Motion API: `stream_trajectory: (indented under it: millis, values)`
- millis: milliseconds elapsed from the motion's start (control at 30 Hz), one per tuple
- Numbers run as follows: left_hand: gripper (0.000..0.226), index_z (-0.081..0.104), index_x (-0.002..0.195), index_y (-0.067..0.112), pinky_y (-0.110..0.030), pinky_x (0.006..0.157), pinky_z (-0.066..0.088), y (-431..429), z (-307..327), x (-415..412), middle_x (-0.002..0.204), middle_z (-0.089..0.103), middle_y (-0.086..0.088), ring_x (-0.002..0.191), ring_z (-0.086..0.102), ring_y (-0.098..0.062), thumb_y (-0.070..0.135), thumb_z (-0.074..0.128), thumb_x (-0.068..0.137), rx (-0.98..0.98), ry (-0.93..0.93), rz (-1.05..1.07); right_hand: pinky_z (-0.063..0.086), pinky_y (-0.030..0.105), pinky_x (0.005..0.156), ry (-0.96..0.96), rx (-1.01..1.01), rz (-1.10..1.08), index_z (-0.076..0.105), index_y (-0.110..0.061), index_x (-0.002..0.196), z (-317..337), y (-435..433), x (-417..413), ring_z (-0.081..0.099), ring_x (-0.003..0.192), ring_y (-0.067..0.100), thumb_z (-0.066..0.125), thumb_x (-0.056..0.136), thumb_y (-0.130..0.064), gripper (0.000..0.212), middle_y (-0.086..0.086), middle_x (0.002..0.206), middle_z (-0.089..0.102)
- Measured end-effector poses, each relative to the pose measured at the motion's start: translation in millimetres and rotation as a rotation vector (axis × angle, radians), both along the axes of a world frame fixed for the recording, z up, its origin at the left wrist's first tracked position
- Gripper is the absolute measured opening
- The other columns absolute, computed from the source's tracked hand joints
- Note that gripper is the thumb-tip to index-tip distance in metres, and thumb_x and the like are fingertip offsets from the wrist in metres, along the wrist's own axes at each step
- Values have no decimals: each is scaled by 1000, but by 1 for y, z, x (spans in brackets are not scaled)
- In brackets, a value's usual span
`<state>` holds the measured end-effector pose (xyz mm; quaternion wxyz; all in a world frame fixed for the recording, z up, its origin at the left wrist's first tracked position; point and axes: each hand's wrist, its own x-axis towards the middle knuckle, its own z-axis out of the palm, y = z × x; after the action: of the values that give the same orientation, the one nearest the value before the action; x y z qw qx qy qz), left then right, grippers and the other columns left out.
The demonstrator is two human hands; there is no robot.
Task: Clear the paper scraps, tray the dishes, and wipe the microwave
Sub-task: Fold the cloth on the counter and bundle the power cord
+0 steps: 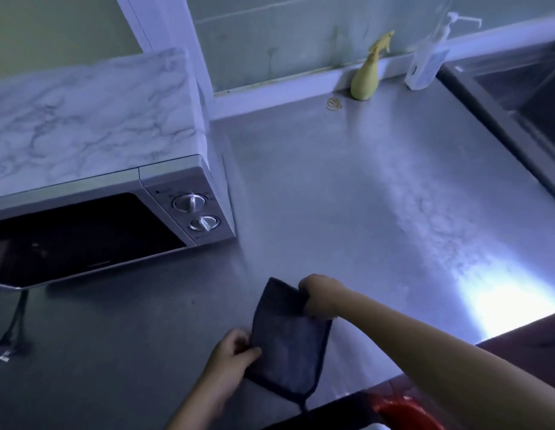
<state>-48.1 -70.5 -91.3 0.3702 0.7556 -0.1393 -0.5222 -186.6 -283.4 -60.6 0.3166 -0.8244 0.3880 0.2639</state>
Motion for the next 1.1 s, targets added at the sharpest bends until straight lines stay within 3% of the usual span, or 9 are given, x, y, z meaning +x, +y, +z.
stream_trajectory:
  millis: [100,200,300,400,533,667,867,1000,1100]
  values:
    - [30,65,105,7,-35,67,56,-32,18,4,101,72,-12,93,69,-29,-7,72,80,-71,212,225,42,28,65,-228,295,-240,50,-22,73,19,-45,-27,53,79,19,73,80,-12,27,-2,83,56]
    - [55,62,117,-4,-33,74,59,-88,43,6,115,70,-25,104,70,-36,-8,81,66,-119,457,93,45,29,65,-446,556,-481,54,-15,82,44,-101,-59,57,76,21,73,81,-1,23,7,83,63]
    - [41,66,113,-12,-30,77,59,-158,57,-2,116,68,-29,103,71,-33,-5,78,74,-158,522,48,49,28,62,-575,707,-627,59,-9,92,58,-158,-93,63,75,23,70,84,3,18,13,85,68]
    - [32,70,116,-2,-41,84,59,-230,61,-13,124,66,-25,111,68,-34,5,65,86,-284,584,163,50,32,70,-683,757,-736,58,-3,108,62,-207,-122,65,85,26,70,87,-1,24,15,96,70]
    - [46,58,131,4,-48,84,58,-312,61,-29,129,65,-21,117,65,-33,21,65,89,-365,647,238,56,37,78,-834,870,-817,55,-33,134,60,-258,-139,68,102,31,70,85,-6,57,14,117,70]
    - [62,53,137,6,-42,97,53,-364,51,-25,133,62,-19,123,61,-33,2,75,80,-327,569,62,58,36,76,-876,818,-855,57,-44,132,48,-300,-127,69,104,32,56,92,7,65,10,125,68]
    - [42,57,130,19,-41,67,58,-418,36,23,121,71,-9,102,72,-26,7,65,91,-225,463,108,40,42,114,-818,529,-731,50,-30,142,17,-354,-71,49,133,17,60,87,11,69,-4,147,51]
    - [56,51,138,23,-39,60,58,-459,35,68,112,71,-10,90,73,-26,-5,63,90,-197,239,121,39,32,112,-793,343,-601,42,-29,148,8,-390,-15,47,133,14,61,85,9,76,-5,150,46]
    - [66,45,144,30,-39,71,55,-497,35,102,112,67,-8,94,69,-27,-4,62,90,-208,30,154,33,25,114,-743,190,-477,35,-25,153,5,-424,31,41,139,15,62,84,5,80,-4,154,41]
